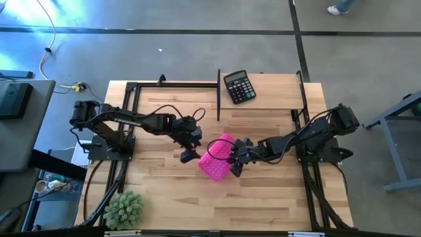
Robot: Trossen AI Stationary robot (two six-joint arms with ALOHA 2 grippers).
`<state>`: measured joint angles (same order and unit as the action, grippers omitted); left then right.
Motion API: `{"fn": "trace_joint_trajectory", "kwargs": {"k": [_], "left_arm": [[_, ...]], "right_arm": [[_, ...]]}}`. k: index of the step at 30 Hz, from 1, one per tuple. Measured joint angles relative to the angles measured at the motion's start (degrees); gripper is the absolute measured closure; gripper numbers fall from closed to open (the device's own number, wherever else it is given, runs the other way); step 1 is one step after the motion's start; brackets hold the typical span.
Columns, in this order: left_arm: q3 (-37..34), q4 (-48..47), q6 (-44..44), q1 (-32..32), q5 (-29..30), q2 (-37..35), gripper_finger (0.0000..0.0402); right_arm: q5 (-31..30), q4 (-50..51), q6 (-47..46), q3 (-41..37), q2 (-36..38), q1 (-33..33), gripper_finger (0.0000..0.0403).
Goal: Pack school essentials
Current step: Close the pink supply box
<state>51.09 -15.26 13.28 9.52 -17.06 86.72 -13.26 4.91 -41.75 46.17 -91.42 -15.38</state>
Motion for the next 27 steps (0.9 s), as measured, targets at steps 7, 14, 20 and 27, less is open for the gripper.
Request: {"fn": "trace_joint_trajectory", "kwargs": {"k": [7, 14, 20, 27], "left_arm": [[0.00, 0.77, -1.45, -4.88, 2.09, 0.00, 0.0072], [0.00, 2.35, -4.04, -11.57, 10.12, 0.02, 0.0072], [-0.07, 4.05, -3.89, -15.85, 13.36, 0.94, 0.0072], [0.00, 5.71, -1.55, -17.88, 13.43, 3.68, 0.0072]], "right_arm": [[-1.33, -0.82, 1.57, -0.52, 3.34, -0.01, 0.0231], [-10.51, 4.97, -0.06, -0.48, 8.68, 0.74, 0.0231], [-13.14, 15.14, -7.39, -0.46, 11.39, 3.32, 0.0231], [-12.63, 20.17, -11.35, -0.46, 9.77, 5.27, 0.0231]]}}
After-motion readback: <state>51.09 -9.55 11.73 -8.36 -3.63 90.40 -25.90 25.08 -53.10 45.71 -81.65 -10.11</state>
